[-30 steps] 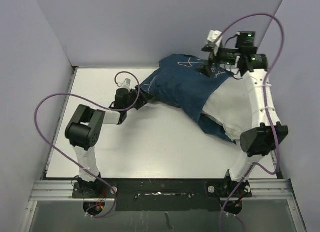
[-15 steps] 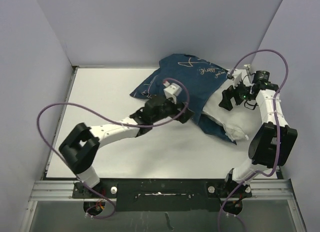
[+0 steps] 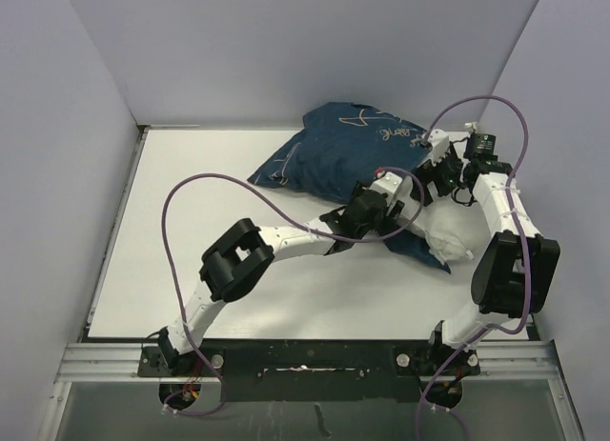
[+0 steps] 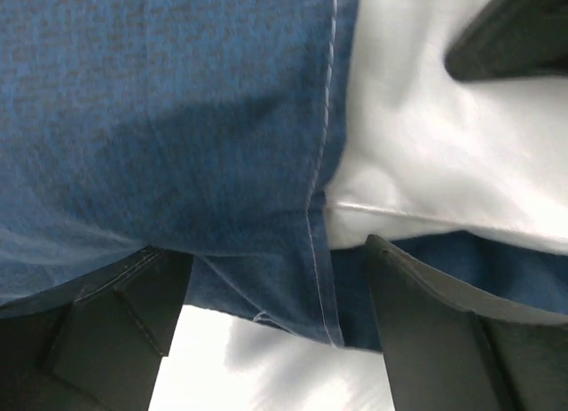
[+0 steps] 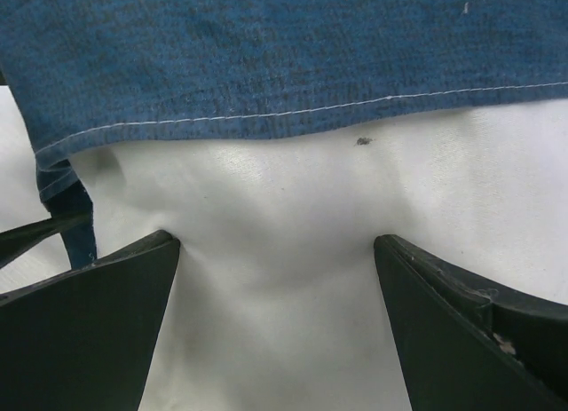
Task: Put the pillow into the pillowcase
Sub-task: Stuff the pillow into the pillowcase.
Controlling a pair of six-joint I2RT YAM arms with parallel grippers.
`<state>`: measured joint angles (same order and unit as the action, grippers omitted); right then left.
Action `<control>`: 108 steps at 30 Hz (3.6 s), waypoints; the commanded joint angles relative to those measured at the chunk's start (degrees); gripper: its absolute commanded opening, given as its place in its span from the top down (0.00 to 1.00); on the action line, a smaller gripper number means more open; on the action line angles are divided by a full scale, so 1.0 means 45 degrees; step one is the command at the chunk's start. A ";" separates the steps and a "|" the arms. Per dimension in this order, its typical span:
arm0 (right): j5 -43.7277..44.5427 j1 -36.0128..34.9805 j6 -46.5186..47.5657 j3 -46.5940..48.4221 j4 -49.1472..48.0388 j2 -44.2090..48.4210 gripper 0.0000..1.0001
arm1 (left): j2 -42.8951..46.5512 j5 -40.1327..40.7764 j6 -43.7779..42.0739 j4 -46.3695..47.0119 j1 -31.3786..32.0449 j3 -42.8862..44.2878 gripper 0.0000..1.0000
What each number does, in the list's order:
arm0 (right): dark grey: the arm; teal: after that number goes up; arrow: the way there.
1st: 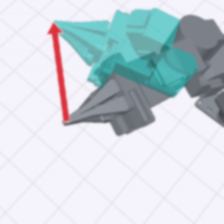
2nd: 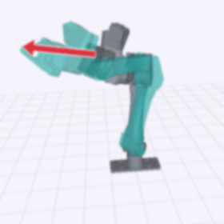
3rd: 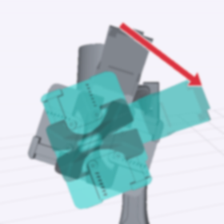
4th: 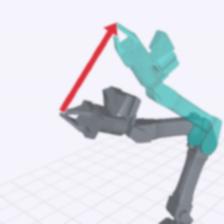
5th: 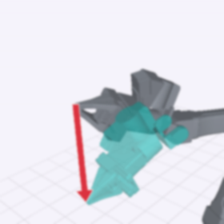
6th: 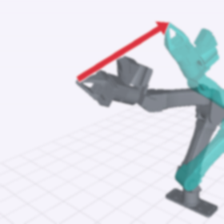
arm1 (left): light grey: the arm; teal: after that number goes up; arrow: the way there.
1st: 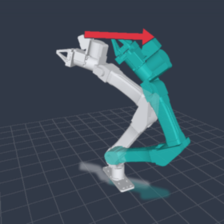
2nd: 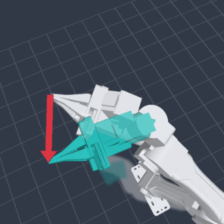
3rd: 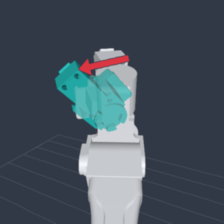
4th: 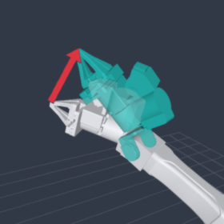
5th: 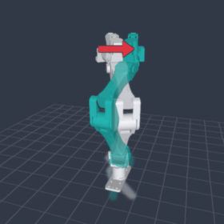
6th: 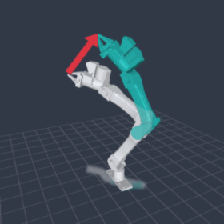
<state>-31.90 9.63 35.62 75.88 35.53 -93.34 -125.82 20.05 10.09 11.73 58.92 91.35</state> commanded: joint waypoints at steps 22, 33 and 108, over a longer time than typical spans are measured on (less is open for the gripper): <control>-0.2366 -0.2228 -1.2427 0.2430 -0.5501 -0.0224 1.00 | 0.3173 -1.0669 0.6593 0.4212 -0.2266 -0.0931 1.00; -0.0166 -0.4082 -1.4943 -0.2789 -0.8918 -0.1141 1.00 | 0.3510 -1.2805 0.9658 0.7162 -0.2969 -0.4172 1.00; -0.3798 -0.2517 -1.0865 -0.1326 -0.5179 -0.0058 0.94 | -0.0731 -0.0016 -0.0391 -1.7890 -0.3679 1.3524 1.00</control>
<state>-46.04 -0.16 -11.44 70.28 15.53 -95.98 -137.91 27.70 7.81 -70.26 42.39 148.38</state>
